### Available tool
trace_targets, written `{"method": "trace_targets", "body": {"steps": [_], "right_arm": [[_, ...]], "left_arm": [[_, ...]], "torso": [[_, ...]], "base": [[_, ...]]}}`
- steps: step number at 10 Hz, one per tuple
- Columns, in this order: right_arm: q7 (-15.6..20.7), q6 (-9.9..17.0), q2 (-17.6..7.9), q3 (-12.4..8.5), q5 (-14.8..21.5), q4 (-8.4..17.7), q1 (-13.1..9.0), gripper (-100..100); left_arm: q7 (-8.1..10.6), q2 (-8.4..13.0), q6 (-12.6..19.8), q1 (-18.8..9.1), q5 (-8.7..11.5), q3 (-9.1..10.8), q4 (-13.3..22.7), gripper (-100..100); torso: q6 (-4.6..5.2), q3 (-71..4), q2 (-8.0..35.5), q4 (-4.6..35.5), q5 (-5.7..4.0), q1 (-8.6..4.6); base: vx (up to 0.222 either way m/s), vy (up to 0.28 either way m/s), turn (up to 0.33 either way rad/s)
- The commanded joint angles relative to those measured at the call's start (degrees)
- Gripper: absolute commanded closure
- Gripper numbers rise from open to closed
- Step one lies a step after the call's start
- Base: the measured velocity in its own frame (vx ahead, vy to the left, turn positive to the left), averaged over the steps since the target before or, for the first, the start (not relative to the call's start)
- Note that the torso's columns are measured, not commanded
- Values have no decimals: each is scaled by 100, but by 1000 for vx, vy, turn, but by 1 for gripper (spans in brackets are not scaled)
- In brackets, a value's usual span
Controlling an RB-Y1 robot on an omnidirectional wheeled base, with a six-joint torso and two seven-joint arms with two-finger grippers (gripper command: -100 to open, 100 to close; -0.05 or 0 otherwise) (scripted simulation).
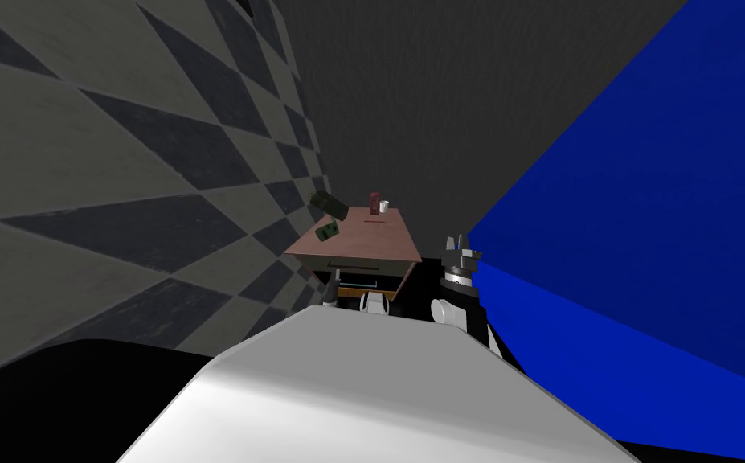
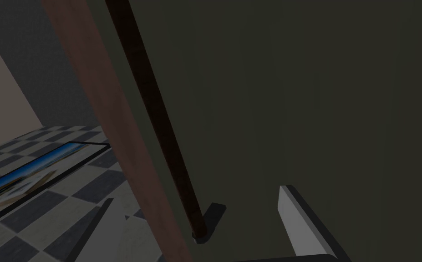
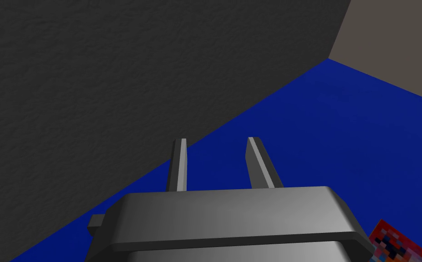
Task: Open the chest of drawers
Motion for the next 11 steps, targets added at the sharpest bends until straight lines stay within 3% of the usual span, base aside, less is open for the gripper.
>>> {"method": "trace_targets", "body": {"steps": [1,6,7,8,11], "right_arm": [[0,0,0,0,0,0,0,0],[0,0,0,0,0,0,0,0],[0,0,0,0,0,0,0,0],[0,0,0,0,0,0,0,0],[0,0,0,0,0,0,1,0]], "left_arm": [[28,30,303,-127,24,2,-164,-100],[54,71,796,-379,64,1,-419,-100],[58,69,753,-341,59,1,-429,-100],[44,54,599,-278,48,1,-317,100],[28,30,303,-127,24,2,-164,100]], "torso": [[0,-1,-2,0,0,1],[0,-5,-9,-3,1,3],[0,-4,-7,-2,1,3],[0,-6,-11,-3,1,3],[4,-28,-48,-13,6,18]], "base": [[-42,-8,11],[-32,-8,12],[-13,-3,1],[17,5,-20],[31,6,-14]]}}
